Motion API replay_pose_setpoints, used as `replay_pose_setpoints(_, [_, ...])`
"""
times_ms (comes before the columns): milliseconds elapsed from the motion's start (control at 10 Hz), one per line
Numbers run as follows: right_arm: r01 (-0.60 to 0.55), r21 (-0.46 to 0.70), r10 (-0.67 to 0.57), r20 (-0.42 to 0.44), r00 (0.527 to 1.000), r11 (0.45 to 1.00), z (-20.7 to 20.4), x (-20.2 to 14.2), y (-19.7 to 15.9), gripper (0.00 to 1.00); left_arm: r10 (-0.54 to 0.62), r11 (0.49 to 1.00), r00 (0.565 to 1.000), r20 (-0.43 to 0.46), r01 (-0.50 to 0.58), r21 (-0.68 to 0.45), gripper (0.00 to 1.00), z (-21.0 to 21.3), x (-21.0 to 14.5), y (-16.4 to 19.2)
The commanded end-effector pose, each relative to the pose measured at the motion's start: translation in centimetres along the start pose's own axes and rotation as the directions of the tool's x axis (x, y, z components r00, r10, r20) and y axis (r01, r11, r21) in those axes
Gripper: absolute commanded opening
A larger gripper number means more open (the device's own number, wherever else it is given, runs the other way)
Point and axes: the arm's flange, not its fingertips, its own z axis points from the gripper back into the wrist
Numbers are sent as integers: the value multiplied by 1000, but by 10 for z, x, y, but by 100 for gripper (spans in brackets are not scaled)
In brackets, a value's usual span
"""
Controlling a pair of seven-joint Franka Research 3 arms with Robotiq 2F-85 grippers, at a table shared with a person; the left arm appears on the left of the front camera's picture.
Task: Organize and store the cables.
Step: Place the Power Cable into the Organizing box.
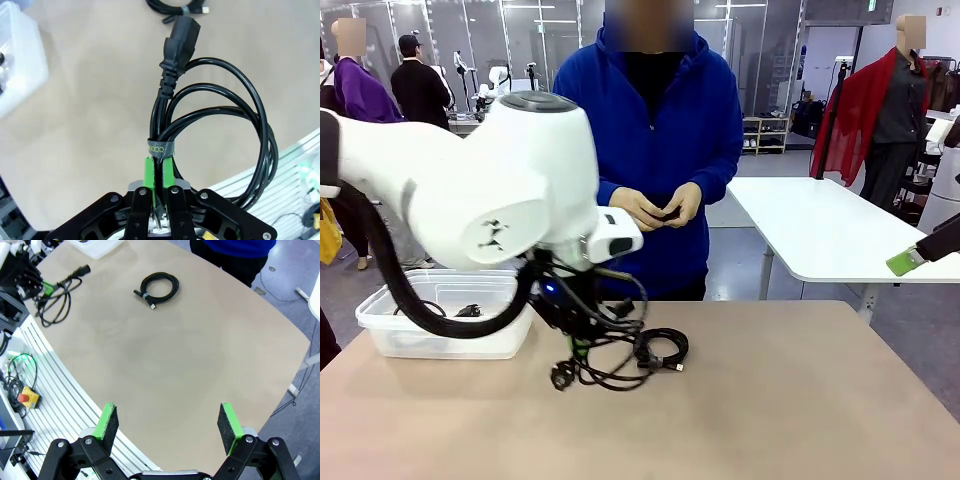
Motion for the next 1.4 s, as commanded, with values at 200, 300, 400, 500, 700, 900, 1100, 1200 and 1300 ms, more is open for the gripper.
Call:
replay_pose_setpoints(200, [13, 1, -13, -2, 1000, 1000, 2, 2, 1, 100, -21, 999, 992, 122, 16, 45, 7, 13, -2, 106])
replay_pose_setpoints(300, [13, 1, -13, -2, 1000, 1000, 2, 2, 1, 100, -27, 999, 987, 156, 22, 32, 7, 18, -6, 130])
replay_pose_setpoints(400, [13, 1, -13, -2, 1000, 1000, 2, 2, 1, 100, -13, 1000, 986, 165, 13, 4, 7, 23, -7, 152])
replay_pose_setpoints(500, [13, 1, -13, -2, 1000, 1000, 2, 2, 1, 100, 0, 1000, 987, 159, 1, -5, 7, 23, -9, 173])
replay_pose_setpoints(700, [13, 1, -13, -2, 1000, 1000, 2, 2, 1, 100, 35, 999, 983, 178, -34, -4, 7, 23, -11, 204])
replay_pose_setpoints(900, [13, 1, -13, -2, 1000, 1000, 2, 2, 1, 100, 30, 999, 989, 146, -33, 17, 7, 25, -5, 197])
replay_pose_setpoints(1100, [13, 1, -13, -2, 1000, 1000, 2, 2, 1, 100, 30, 999, 989, 146, -33, 17, 7, 25, -5, 197])
replay_pose_setpoints(1200, [13, 1, -13, -2, 1000, 1000, 2, 2, 1, 100, 30, 999, 989, 146, -33, 17, 7, 25, -5, 197])
replay_pose_setpoints(1300, [13, 1, -13, -2, 1000, 1000, 2, 2, 1, 100, 30, 999, 989, 146, -33, 17, 7, 25, -5, 197])
